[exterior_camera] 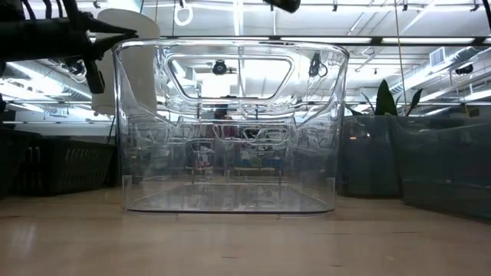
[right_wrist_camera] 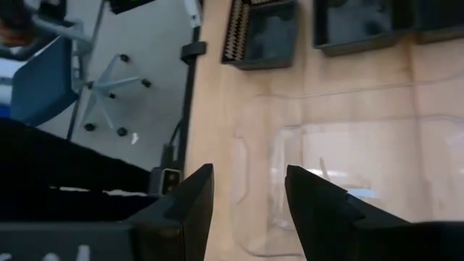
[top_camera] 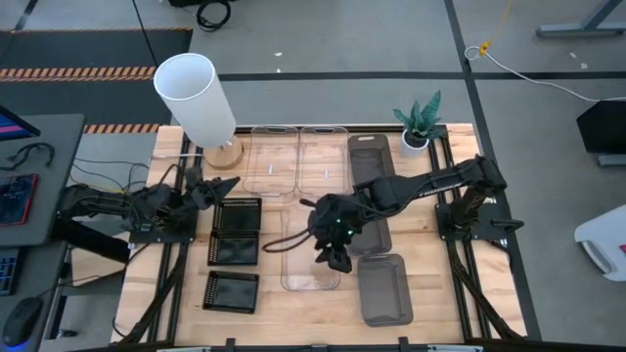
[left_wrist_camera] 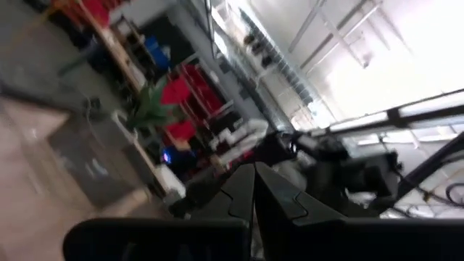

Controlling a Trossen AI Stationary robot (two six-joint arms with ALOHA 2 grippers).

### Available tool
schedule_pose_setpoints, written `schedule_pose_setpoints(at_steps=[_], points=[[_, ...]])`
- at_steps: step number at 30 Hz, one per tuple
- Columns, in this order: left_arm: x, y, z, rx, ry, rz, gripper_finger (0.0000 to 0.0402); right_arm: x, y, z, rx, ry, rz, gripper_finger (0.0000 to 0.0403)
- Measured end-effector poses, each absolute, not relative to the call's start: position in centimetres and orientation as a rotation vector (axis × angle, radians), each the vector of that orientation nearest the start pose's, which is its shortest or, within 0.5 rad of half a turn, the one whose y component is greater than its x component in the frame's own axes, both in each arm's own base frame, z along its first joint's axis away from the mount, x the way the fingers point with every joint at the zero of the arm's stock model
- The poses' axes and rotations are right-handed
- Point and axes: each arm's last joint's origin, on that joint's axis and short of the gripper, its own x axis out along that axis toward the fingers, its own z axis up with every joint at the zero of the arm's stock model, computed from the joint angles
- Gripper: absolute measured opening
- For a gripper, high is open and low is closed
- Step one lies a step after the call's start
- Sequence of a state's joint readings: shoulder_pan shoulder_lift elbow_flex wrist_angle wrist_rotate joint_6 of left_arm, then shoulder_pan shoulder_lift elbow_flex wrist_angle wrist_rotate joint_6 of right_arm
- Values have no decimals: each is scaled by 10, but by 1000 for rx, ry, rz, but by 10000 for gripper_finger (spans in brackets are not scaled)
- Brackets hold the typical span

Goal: Stack baskets by color
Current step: Stack the bottom transparent bin on top of the top right transparent bin

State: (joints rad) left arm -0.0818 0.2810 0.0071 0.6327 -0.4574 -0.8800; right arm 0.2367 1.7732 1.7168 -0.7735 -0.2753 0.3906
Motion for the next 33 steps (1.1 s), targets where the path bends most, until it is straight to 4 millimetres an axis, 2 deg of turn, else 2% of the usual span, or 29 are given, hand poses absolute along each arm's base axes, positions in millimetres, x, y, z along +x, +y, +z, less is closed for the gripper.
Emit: schedule_pose_setpoints(at_steps=[7, 11, 19, 25, 29, 33], points=[[107, 6, 198, -935, -482, 277, 16, 366, 134, 335, 238, 890, 313, 176], [108, 5, 197, -962, -469, 252, 18, 366, 153, 334, 214, 836, 306, 176], [108, 5, 196, -973, -463, 245, 16, 365, 166, 335, 142, 742, 152, 176], [111, 2, 190, -948, -354, 200, 22, 373, 173, 340, 143, 637, 173, 176], [112, 0, 185, -935, -281, 159, 24, 382, 177, 327, 152, 647, 184, 176], [113, 0, 184, -932, -266, 162, 19, 392, 187, 306, 150, 688, 201, 176]])
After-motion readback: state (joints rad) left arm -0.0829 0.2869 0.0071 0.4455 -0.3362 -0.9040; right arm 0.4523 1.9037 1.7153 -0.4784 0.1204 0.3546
